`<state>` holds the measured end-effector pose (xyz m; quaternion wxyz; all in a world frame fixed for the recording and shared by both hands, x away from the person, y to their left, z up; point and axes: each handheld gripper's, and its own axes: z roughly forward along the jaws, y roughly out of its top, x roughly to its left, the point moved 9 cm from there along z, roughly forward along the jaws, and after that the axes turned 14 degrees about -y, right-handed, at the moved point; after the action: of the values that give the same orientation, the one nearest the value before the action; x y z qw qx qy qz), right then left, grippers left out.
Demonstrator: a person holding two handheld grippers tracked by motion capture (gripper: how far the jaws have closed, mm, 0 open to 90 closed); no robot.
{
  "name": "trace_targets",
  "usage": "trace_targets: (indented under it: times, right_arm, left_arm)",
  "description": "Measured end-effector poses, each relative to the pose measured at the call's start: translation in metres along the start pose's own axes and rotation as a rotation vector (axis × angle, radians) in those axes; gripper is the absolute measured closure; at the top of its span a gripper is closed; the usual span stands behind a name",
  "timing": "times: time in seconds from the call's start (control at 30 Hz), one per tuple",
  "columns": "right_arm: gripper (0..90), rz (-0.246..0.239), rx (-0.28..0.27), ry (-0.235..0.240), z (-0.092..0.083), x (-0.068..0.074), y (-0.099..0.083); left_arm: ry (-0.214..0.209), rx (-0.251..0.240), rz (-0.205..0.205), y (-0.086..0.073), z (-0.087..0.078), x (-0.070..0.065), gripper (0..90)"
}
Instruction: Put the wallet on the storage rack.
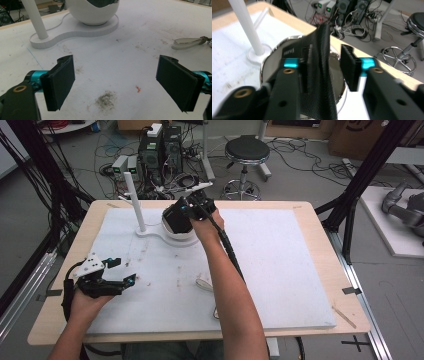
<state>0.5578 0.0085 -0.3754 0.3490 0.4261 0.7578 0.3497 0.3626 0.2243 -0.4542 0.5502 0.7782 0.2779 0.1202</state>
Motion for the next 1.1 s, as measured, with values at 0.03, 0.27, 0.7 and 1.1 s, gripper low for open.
trace_targets:
  times: [0.03, 0.27, 0.7, 1.1]
  right_arm:
    - [58.7, 0.005, -0.004, -0.002, -0.002, -0.002, 0.001]
    - [50.3, 0.016, -0.018, 0.003, -0.026, -0.015, 0.005]
    - [40.4, 0.055, -0.071, 0.02, -0.08, -0.052, -0.027]
    - [34.1, 0.12, -0.112, 0.058, -0.123, -0.082, -0.09]
  left_arm:
    - [0.0, 0.001, 0.002, 0.0, 0.0, 0.0, 15.5]
    - [-0.004, 0.002, 0.004, 0.001, 0.001, -0.002, 15.5]
    - [0.0, 0.002, 0.012, 0.002, -0.002, -0.004, 15.5]
    - [0.0, 0.002, 0.018, 0.002, -0.001, -0.005, 15.5]
